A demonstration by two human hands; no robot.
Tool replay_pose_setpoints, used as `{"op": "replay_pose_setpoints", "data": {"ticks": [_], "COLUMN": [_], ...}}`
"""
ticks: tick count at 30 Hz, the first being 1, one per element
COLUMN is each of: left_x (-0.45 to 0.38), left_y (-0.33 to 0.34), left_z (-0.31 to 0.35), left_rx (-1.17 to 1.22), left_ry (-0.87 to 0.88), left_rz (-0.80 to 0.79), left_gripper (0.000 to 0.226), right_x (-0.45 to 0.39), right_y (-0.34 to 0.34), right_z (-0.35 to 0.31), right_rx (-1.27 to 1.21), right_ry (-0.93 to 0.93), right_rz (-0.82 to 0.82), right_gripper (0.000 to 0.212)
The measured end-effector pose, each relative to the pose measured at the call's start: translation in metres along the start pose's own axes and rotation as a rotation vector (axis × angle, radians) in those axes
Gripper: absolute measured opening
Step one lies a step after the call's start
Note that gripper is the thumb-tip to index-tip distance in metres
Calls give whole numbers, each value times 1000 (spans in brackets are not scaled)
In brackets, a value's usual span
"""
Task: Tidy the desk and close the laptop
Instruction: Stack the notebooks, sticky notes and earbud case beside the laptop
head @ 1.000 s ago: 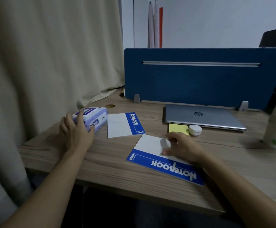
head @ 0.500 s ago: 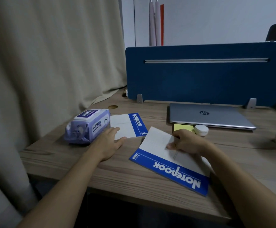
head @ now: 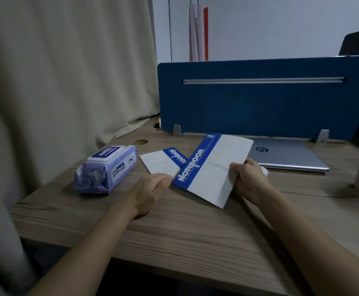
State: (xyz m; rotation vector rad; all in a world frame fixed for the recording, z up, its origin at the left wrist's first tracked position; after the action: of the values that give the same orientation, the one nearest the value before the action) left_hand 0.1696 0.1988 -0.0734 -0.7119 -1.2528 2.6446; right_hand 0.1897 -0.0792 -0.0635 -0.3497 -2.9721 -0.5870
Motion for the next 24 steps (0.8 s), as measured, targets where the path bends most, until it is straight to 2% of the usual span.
{"op": "replay_pose_setpoints", "data": {"ticks": [4,8,10,13,16,18,20,22,24], "left_x": [-6,-15,-20,-22,-26,-32,-39,-44,-49], "left_y": [10,16,15,8,1,-1,-2,-4,-5], "left_z": [12,14,10,-1,-12,-17,-23,-28,-32], "left_rx": [158,502,657,835,902,898,883,867,840], "left_ry": [-62,-130,-179,-274,-332,-352,-369,-380,-384], "left_rz": [3,109,169,239,318,361,397,424,431], "left_gripper": [44,38,36,31,26,25,23,20,18], "right_x": [-3,-2,-2,-2,-2,-4,-6,-5,-5], "right_y": [0,4,3,-6,-14,-18,-16,-11,-7], "right_z": [3,7,8,2,-6,-6,-1,5,10], "right_rx": [-162,-189,-163,-52,64,152,245,242,199], "right_ry": [-25,-37,-51,-159,-262,-285,-272,-200,-141], "right_rz": [38,-5,-5,98,145,88,-81,-251,-335], "right_gripper": [53,57,50,23,26,31,24,26,35]}}
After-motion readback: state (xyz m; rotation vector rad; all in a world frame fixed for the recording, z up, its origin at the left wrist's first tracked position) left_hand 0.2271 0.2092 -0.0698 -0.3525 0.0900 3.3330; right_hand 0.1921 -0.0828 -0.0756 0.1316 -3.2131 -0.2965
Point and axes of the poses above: each hand's wrist, its own x-axis away from the middle knuckle, its own y-axis out of the palm, z = x × y, the point moved 3 cm from there along -x, towards the middle knuckle, and after that the axes turned 4 degrees about z, right-handed, at the moved point
